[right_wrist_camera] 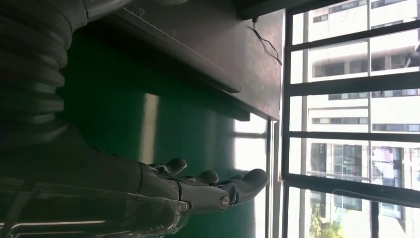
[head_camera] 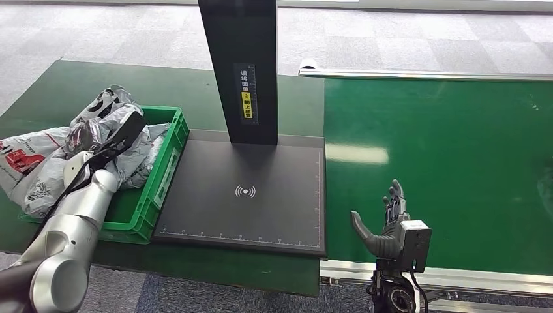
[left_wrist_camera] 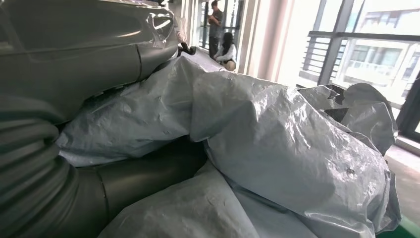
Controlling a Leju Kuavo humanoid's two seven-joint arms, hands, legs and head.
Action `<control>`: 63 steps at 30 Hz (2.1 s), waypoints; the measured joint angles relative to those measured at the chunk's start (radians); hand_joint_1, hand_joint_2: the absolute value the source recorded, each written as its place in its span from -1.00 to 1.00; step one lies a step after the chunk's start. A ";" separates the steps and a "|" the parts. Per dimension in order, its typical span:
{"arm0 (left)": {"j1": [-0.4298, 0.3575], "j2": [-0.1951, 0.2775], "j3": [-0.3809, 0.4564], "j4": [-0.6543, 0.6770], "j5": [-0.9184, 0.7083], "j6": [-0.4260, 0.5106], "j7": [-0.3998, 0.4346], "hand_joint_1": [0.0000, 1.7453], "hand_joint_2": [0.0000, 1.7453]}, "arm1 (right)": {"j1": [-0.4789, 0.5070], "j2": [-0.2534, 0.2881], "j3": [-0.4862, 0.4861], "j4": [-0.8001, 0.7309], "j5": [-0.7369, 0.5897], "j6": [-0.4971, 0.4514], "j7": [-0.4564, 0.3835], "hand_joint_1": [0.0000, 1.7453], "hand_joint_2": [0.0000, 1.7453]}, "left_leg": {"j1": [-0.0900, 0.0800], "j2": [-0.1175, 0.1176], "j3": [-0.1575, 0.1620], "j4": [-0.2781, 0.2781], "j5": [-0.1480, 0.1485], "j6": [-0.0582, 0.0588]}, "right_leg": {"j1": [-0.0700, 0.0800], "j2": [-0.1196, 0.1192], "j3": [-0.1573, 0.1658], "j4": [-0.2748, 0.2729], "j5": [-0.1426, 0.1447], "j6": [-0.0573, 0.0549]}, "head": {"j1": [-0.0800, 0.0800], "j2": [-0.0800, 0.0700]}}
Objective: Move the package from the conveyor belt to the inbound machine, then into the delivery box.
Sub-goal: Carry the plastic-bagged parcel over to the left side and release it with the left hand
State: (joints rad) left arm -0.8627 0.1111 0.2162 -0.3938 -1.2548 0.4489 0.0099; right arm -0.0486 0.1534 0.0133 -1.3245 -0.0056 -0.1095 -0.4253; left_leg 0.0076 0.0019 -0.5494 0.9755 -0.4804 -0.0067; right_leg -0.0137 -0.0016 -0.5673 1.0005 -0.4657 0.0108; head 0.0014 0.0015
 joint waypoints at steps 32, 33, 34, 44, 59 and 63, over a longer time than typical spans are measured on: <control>0.098 -0.107 -0.139 -0.190 0.023 0.083 -0.024 -1.00 1.00 | 0.002 0.006 -0.004 0.000 0.036 -0.006 -0.001 -1.00 1.00 | 0.000 0.000 0.000 0.000 0.000 0.000 | 0.000 0.000 0.000 0.000 0.000 0.000 | 0.000 0.000; 0.103 -0.108 -0.143 -0.201 0.036 0.101 -0.032 -1.00 1.00 | 0.002 0.006 -0.005 0.000 0.037 -0.006 -0.002 -1.00 1.00 | 0.000 0.000 0.000 0.000 0.000 0.000 | 0.000 0.000 0.000 0.000 0.000 0.000 | 0.000 0.000; 0.110 -0.108 -0.147 -0.216 0.052 0.117 -0.039 -1.00 1.00 | 0.003 0.006 -0.005 0.000 0.038 -0.006 -0.004 -1.00 1.00 | 0.000 0.000 0.000 0.000 0.000 0.000 | 0.000 0.000 0.000 0.000 0.000 0.000 | 0.000 0.000; 0.214 -0.120 -0.154 -0.469 0.240 0.247 -0.252 -1.00 1.00 | 0.007 0.007 -0.008 0.002 0.029 -0.001 -0.028 -1.00 1.00 | 0.000 0.000 -0.001 0.000 0.000 0.000 | 0.000 0.001 -0.001 0.000 0.000 0.000 | 0.000 0.000; 0.322 -0.326 0.261 -1.121 0.310 0.253 -0.713 -1.00 1.00 | 0.015 -0.011 0.018 0.007 -0.015 -0.010 -0.054 -1.00 1.00 | 0.001 0.002 -0.001 0.000 -0.001 0.000 | 0.000 0.001 -0.002 0.000 0.000 0.000 | 0.000 0.000; 0.341 -0.339 0.240 -1.169 0.508 0.252 -0.712 -1.00 1.00 | 0.014 -0.014 0.019 0.008 -0.036 0.002 -0.055 -1.00 1.00 | 0.001 0.001 -0.001 0.000 -0.001 0.000 | 0.000 0.001 -0.001 0.000 0.000 0.000 | 0.000 0.000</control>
State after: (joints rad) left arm -0.5215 -0.2275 0.4560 -1.5631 -0.7465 0.7009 -0.7026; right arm -0.0347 0.1397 0.0320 -1.3169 -0.0419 -0.1078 -0.4805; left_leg 0.0082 0.0031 -0.5502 0.9755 -0.4809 -0.0070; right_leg -0.0133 -0.0006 -0.5687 1.0000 -0.4657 0.0106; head 0.0011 0.0015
